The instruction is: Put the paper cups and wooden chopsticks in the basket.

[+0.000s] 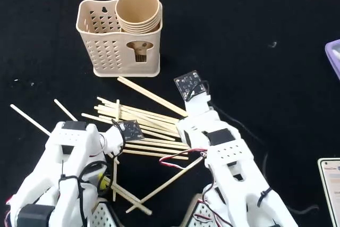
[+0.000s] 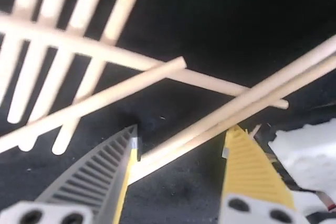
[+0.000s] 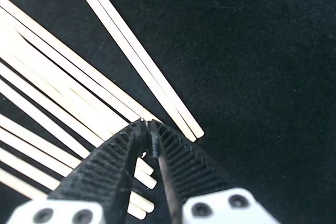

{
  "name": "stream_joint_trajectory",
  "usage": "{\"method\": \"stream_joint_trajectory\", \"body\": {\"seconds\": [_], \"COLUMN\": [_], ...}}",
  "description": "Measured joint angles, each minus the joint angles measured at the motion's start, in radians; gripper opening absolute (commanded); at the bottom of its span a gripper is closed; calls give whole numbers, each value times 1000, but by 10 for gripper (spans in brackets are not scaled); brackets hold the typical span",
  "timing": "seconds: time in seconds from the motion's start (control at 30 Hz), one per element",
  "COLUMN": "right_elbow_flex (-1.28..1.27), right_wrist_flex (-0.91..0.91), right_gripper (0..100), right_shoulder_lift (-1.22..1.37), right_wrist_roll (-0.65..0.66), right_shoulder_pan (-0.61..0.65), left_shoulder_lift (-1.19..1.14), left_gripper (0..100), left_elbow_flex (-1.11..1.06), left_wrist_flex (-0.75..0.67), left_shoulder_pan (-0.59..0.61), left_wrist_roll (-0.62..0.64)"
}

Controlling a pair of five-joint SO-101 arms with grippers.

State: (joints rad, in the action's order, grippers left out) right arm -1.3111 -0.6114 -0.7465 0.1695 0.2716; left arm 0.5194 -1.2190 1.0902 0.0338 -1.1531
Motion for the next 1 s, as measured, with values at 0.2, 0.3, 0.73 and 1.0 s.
{"method": "stream_joint_trajectory", "body": {"seconds": [0.2,0.3,0.73,1.0], "right_elbow_flex": [0,0,0,-11], "right_wrist_flex": [0,0,17,20], "right_gripper": [15,15,15,15], "right_shoulder_lift": [0,0,0,0], "right_wrist_roll": [0,0,0,0], "right_shoulder_pan": [0,0,0,0], "left_shoulder_lift": [-2,-12,-15,-17], "left_gripper": [130,130,104,216], "left_elbow_flex": [5,34,226,193], "left_wrist_flex": [-2,37,229,175], "left_shoulder_pan": [0,-2,-2,-2], "left_wrist_roll": [23,23,25,25]}}
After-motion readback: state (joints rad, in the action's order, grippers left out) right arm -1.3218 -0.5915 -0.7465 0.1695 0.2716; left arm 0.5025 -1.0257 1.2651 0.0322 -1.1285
